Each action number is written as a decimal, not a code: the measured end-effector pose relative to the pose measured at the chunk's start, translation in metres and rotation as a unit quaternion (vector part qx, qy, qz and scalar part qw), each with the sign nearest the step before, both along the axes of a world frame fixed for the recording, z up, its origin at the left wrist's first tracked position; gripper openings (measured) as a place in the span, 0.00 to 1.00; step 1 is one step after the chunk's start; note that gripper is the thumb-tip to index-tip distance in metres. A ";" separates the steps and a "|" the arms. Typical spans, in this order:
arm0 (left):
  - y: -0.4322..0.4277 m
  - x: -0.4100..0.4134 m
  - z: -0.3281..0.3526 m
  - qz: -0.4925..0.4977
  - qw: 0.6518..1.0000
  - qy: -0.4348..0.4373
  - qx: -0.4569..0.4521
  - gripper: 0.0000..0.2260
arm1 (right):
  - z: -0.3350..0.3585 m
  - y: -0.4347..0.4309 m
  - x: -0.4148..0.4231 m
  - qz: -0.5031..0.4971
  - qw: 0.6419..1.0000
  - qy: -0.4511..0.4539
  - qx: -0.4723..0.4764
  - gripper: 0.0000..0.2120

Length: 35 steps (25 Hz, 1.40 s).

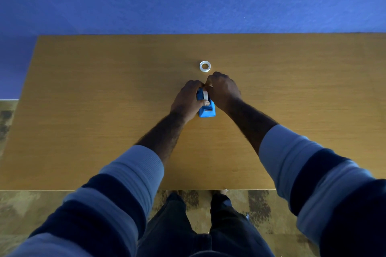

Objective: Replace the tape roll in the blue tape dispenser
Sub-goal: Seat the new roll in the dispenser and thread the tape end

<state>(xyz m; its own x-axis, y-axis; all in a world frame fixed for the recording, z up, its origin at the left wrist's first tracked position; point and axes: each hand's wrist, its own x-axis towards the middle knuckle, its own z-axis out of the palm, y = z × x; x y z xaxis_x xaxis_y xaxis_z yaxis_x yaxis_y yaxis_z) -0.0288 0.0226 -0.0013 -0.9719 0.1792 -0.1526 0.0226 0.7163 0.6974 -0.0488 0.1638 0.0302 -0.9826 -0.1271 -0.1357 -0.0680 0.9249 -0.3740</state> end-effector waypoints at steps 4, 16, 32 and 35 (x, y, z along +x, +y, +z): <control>-0.001 -0.001 0.001 -0.004 1.000 0.000 0.004 0.21 | 0.003 0.007 -0.006 -0.011 0.997 -0.053 -0.046 0.06; 0.000 -0.003 0.002 -0.004 1.000 -0.007 -0.010 0.22 | 0.017 0.001 0.000 0.184 0.971 0.066 0.135 0.06; -0.016 0.003 0.003 -0.048 0.996 -0.019 0.075 0.16 | 0.006 0.004 0.020 0.193 0.958 0.148 0.152 0.05; -0.016 0.002 0.006 -0.043 0.996 -0.003 0.081 0.16 | 0.000 0.009 0.033 0.189 0.958 0.173 0.129 0.08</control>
<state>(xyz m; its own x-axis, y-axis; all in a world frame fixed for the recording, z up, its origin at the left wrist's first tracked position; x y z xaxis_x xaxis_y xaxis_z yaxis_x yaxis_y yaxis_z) -0.0267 0.0070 0.0043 -0.9513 0.2836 -0.1204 0.0744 0.5907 0.8035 -0.0156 0.1728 0.0304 -0.8648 -0.4884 0.1163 -0.4947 0.8685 -0.0314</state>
